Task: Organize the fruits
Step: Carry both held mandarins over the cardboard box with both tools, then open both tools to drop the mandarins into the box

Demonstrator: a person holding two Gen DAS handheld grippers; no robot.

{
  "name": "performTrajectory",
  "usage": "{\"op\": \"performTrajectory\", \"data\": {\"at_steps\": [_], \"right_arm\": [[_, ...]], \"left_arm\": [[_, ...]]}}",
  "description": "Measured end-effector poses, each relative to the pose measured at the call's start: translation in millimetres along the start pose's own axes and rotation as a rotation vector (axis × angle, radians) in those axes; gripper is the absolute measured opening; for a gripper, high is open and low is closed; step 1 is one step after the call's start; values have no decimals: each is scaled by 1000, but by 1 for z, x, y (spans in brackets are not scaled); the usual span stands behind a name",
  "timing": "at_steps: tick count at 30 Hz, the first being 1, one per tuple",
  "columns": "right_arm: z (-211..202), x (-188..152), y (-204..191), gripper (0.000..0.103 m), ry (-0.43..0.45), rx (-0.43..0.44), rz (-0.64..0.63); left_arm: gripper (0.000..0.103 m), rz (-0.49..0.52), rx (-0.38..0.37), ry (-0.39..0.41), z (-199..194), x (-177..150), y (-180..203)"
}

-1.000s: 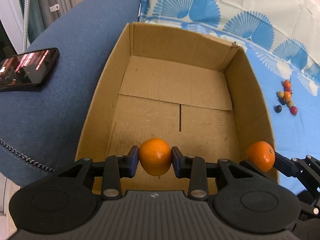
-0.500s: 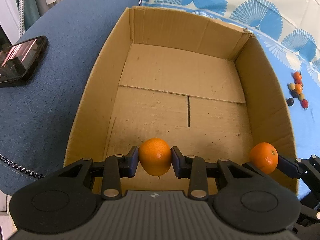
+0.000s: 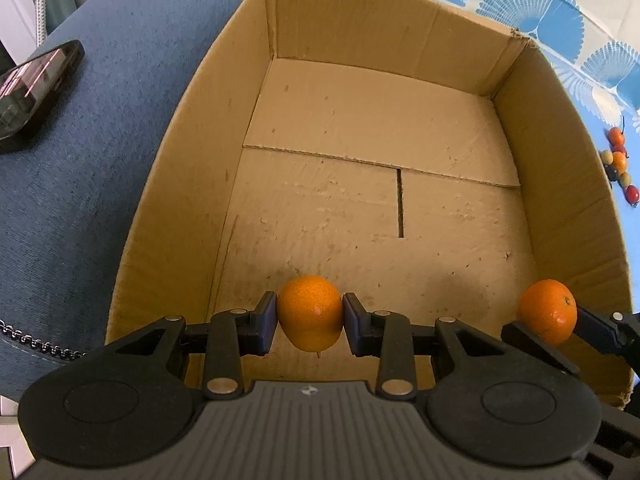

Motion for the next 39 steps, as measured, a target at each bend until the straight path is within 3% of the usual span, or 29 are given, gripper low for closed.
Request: {"op": "performTrajectory", "data": {"at_steps": [6, 7, 8, 9, 11, 12, 13, 20, 34, 39], "right_arm": [[2, 0, -1, 40, 6, -7, -7], [2, 0, -1, 40, 8, -9, -8], [2, 0, -2, 40, 10, -9, -12], [2, 0, -2, 41, 13, -10, -16], [-1, 0, -2, 59, 30, -20, -27], [-3, 1, -2, 74, 47, -30, -38], [-7, 2, -2, 81, 70, -40, -50], [-43, 1, 5, 92, 128, -41, -106], [-146, -25, 24, 97, 194, -25, 15], [-175, -34, 24, 99, 261, -36, 35]], "left_arm": [[39, -3, -9, -11, 3, 3, -2], [44, 0, -17, -4, 2, 3, -3], [63, 6, -24, 2, 1, 3, -2], [74, 12, -29, 10, -1, 3, -2], [94, 23, -93, 9, -5, 4, 0], [97, 25, -119, 5, -6, 4, 3], [102, 25, -127, 12, -9, 3, 5], [103, 93, -73, 82, -43, -10, 21], [103, -53, -44, 180, -132, -85, 9], [103, -29, -39, 222, -154, -109, 21]]}}
Point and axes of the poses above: each gripper's, at about its wrist camera, not at the fingertips, and z roughly the way its jaws point, y to its right, x to its top, the point moved 1 cm from there along z, roughly the way its jaws point, and after that the axes turned 14 degrees about -x, right-handed, at the moved point
